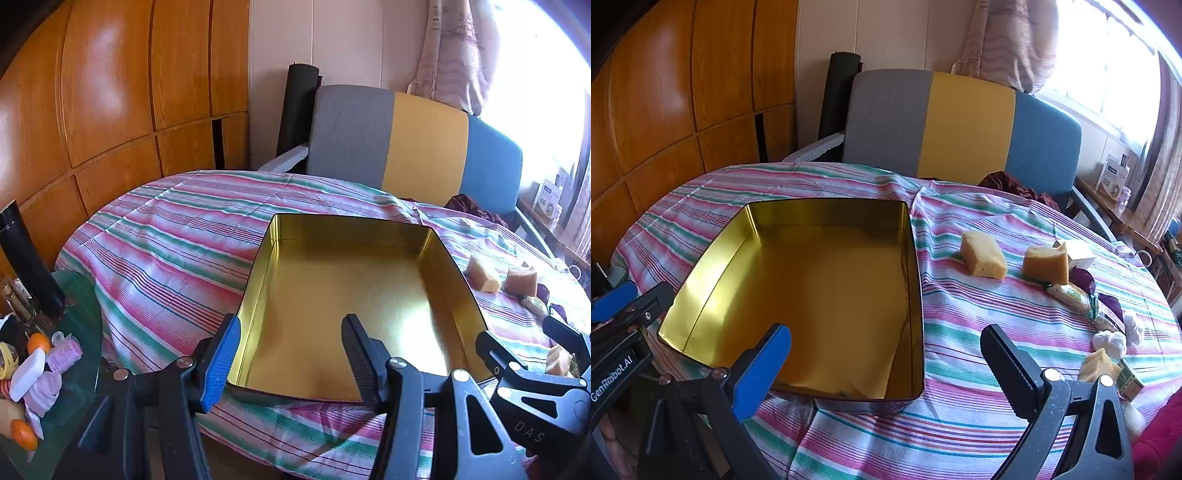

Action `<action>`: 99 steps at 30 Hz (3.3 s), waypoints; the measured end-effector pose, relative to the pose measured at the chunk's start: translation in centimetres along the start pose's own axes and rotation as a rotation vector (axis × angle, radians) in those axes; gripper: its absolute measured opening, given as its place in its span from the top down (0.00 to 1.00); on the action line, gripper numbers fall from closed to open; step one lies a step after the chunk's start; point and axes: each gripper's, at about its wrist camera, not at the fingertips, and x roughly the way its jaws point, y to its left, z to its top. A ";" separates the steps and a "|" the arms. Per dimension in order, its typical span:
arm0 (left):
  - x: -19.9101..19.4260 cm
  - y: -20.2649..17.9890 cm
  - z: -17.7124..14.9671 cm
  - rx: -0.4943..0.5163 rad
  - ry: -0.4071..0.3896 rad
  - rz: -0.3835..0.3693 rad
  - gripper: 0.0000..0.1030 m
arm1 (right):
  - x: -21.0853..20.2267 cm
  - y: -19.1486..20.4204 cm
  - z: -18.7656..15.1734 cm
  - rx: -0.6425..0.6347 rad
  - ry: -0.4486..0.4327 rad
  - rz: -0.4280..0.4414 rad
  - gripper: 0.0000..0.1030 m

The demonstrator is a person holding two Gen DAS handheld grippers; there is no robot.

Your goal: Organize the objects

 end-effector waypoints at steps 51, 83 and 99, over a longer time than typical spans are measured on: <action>0.8 -3.7 -0.1 0.071 0.064 0.015 0.24 | -0.6 -6.8 -1.6 0.089 0.014 0.051 0.00; 3.1 -17.6 1.5 0.341 0.149 -0.430 0.34 | -2.9 -24.4 -2.6 0.352 0.088 -0.161 0.00; 4.0 -34.3 -4.8 0.670 0.302 -0.836 0.33 | -7.3 -35.6 -4.3 0.559 0.091 -0.273 0.00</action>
